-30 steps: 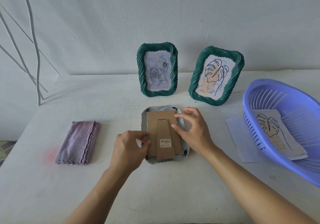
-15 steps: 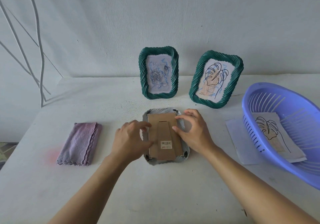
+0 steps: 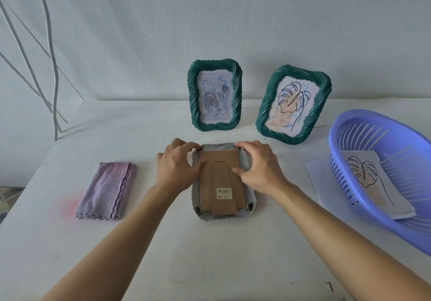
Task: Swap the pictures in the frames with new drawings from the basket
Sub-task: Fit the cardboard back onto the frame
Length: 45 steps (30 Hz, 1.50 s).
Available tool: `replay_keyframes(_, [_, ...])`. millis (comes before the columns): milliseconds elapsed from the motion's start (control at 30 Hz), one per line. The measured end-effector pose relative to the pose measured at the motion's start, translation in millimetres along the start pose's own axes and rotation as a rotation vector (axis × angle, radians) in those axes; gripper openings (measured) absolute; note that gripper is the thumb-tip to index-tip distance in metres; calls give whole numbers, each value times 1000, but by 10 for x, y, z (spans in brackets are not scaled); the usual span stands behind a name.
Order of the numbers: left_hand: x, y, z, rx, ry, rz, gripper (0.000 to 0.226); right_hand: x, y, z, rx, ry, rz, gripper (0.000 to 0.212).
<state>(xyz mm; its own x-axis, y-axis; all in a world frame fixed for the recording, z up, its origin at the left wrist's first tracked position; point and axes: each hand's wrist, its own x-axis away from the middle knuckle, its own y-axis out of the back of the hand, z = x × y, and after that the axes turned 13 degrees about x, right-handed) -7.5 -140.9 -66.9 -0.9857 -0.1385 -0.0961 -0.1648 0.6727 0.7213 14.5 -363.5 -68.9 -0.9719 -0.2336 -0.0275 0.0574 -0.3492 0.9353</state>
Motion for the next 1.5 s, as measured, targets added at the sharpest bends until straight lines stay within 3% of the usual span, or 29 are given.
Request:
replay_keyframes(733, [-250,70,23,79,112,233,26,-268,70,-134,-71,19,164,62])
replay_keyframes(900, [-232,58,27,94,95,204,23,-302,39,-152,-94,31,170,53])
replay_keyframes(1500, [-167,21,114,153,41,136,19,-165,-14,-182,-171,23,70,55])
